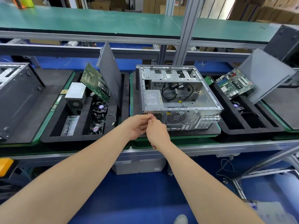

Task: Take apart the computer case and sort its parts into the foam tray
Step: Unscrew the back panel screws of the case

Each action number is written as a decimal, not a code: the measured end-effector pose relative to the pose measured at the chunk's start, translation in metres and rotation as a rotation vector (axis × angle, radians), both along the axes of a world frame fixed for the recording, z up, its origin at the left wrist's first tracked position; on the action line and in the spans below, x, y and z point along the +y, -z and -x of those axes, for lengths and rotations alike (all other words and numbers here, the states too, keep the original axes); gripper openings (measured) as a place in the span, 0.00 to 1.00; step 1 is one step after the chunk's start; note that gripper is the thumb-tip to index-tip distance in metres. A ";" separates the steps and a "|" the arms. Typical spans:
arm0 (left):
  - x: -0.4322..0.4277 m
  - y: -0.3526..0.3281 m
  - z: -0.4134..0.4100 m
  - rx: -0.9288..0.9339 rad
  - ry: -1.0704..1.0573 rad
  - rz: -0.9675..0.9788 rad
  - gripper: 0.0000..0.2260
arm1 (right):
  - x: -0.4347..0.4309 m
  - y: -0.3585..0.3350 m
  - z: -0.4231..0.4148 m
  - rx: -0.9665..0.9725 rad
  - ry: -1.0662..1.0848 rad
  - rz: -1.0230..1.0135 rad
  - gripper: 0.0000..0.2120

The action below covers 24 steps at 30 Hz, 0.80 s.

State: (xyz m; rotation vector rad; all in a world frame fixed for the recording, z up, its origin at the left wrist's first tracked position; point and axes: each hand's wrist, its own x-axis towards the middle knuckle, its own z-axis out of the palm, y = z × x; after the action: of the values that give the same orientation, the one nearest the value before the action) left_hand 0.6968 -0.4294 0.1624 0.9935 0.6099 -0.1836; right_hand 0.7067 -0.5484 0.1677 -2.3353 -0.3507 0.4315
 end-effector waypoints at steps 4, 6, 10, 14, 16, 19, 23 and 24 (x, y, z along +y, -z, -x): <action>-0.005 -0.003 -0.001 -0.004 -0.021 -0.012 0.16 | 0.000 0.009 0.000 -0.191 -0.028 0.241 0.20; -0.007 -0.002 -0.002 -0.011 -0.052 -0.033 0.15 | 0.000 0.013 -0.001 -0.234 -0.041 0.262 0.21; -0.008 -0.001 -0.003 -0.029 -0.066 -0.070 0.11 | -0.003 0.004 -0.005 -0.073 -0.032 0.104 0.18; -0.004 -0.001 -0.002 -0.031 -0.037 -0.042 0.11 | -0.011 -0.005 -0.006 0.593 0.137 -0.454 0.20; -0.001 -0.001 -0.002 -0.009 -0.007 -0.024 0.13 | -0.017 -0.005 -0.004 0.843 0.172 -0.736 0.20; 0.001 -0.002 -0.002 0.011 0.038 -0.008 0.13 | -0.024 0.000 0.001 1.187 0.194 -1.084 0.19; 0.005 -0.001 -0.002 0.026 0.072 0.010 0.13 | -0.023 0.000 0.005 1.422 0.187 -1.268 0.20; 0.006 -0.001 -0.001 0.034 0.091 0.005 0.12 | -0.020 -0.003 0.006 1.410 0.201 -1.262 0.21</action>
State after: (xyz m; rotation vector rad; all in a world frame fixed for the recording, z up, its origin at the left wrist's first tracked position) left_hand 0.6980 -0.4231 0.1632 1.0159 0.5957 -0.2828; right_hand 0.7011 -0.5686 0.1703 -0.5184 0.2727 1.1591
